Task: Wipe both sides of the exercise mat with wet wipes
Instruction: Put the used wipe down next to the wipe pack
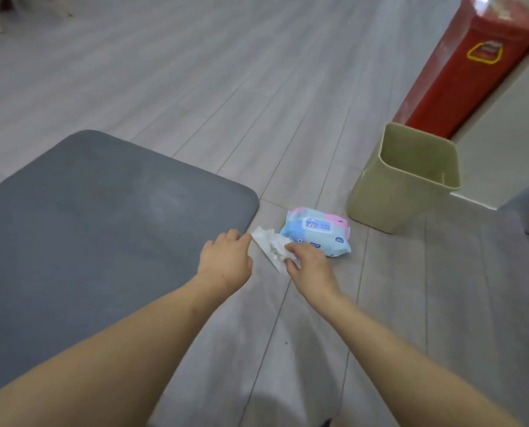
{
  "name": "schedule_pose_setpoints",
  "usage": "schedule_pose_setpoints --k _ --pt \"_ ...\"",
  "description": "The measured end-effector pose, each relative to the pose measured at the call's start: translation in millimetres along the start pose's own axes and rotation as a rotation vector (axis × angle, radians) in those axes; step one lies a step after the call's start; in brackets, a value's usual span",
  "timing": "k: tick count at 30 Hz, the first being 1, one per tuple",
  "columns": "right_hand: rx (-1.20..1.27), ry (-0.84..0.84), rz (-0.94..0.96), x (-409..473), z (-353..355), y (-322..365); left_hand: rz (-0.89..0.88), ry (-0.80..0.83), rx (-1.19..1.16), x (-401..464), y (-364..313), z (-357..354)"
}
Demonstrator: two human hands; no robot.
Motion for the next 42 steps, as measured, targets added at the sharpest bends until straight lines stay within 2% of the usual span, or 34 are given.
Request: schedule_pose_setpoints --k 5,10,12,18,22,25,27,35,38,42 --pt "0.001 -0.049 0.124 74 -56 -32 0.140 -0.011 -0.054 38 19 -54" --pt "-0.276 0.142 0.190 105 -131 -65 0.251 0.006 -0.084 38 30 -98" --pt "-0.301 0.169 0.186 102 -144 -76 0.301 0.012 -0.090 29 34 -109" --pt "-0.262 0.191 0.219 97 -134 -92 0.356 0.109 -0.074 10 22 -132" --pt "-0.232 0.164 0.195 83 -130 -98 0.351 0.117 -0.051 18 6 -137" --pt "-0.244 0.207 0.191 72 -127 -98 0.332 0.117 -0.051 25 -9 -134" --pt "-0.164 0.217 0.172 67 -117 -103 0.313 0.096 -0.050 28 -19 -128" --pt "0.234 -0.085 -0.008 72 -26 -97 0.219 -0.002 -0.038 60 -57 -87" --pt "0.308 -0.240 0.006 89 26 -89 0.171 -0.060 -0.025 83 -78 -59" --pt "0.266 -0.434 0.090 125 127 -93 0.085 -0.148 -0.022 137 -122 -10"
Point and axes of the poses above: each hand's wrist, its own x-axis towards the middle knuckle, its own z-axis out of the back of the hand, y = z × x, the point moved 3 cm from there along x, towards the middle knuckle, and after that the axes turned 4 degrees about -z, right-handed, at the moved point
